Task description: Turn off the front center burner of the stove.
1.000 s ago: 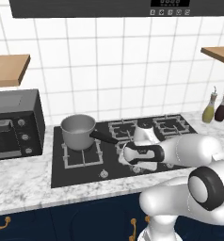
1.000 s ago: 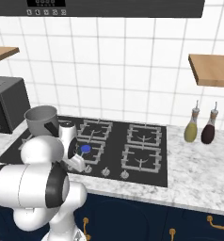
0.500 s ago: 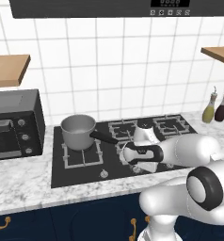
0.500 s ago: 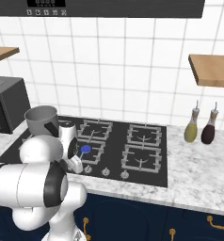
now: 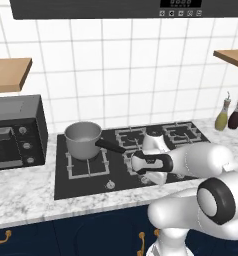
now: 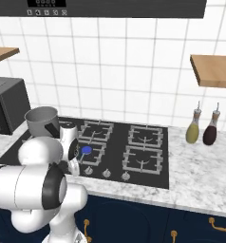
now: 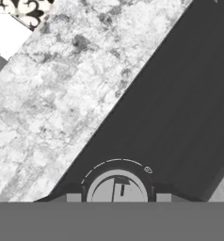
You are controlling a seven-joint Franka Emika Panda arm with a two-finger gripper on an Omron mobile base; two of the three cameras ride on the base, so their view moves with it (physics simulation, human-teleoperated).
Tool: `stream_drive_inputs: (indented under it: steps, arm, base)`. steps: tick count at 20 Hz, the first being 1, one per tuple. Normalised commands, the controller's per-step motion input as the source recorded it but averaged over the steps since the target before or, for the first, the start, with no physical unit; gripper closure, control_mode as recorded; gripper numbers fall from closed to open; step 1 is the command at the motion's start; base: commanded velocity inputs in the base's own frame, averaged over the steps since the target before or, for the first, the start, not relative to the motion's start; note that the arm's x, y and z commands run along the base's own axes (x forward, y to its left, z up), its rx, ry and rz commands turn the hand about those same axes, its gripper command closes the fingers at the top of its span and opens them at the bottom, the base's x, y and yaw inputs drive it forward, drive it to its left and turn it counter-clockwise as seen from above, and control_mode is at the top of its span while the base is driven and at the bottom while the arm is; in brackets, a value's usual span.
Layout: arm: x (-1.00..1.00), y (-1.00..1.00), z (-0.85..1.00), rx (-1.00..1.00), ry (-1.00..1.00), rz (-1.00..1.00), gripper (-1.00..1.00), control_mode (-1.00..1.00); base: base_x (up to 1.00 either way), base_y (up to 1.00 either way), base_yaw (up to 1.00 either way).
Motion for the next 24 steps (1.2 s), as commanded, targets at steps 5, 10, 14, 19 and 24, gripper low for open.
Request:
stream_drive_inputs:
  steps: [5, 10, 14, 19, 24]
  arm:
    - [-0.25, 0.00, -0.09, 0.00, 0.00, -0.30, 1.00, -1.00]
    - [-0.15, 0.00, -0.14, 0.00, 0.00, -0.32, 1.00, -1.00]
    - [-0.14, 0.00, -0.15, 0.00, 0.00, -0.33, 1.00, -1.00]
    - [-0.15, 0.00, -0.16, 0.00, 0.00, -0.32, 1.00, -1.00]
    - [-0.15, 0.00, -0.16, 0.00, 0.00, -0.32, 1.00, -1.00]
  base:
    - [0.00, 0.00, 0.00]
    - [0.00, 0.00, 0.00]
    - [0.00, 0.00, 0.00]
    - [0.00, 0.00, 0.00]
    - [0.00, 0.00, 0.00]
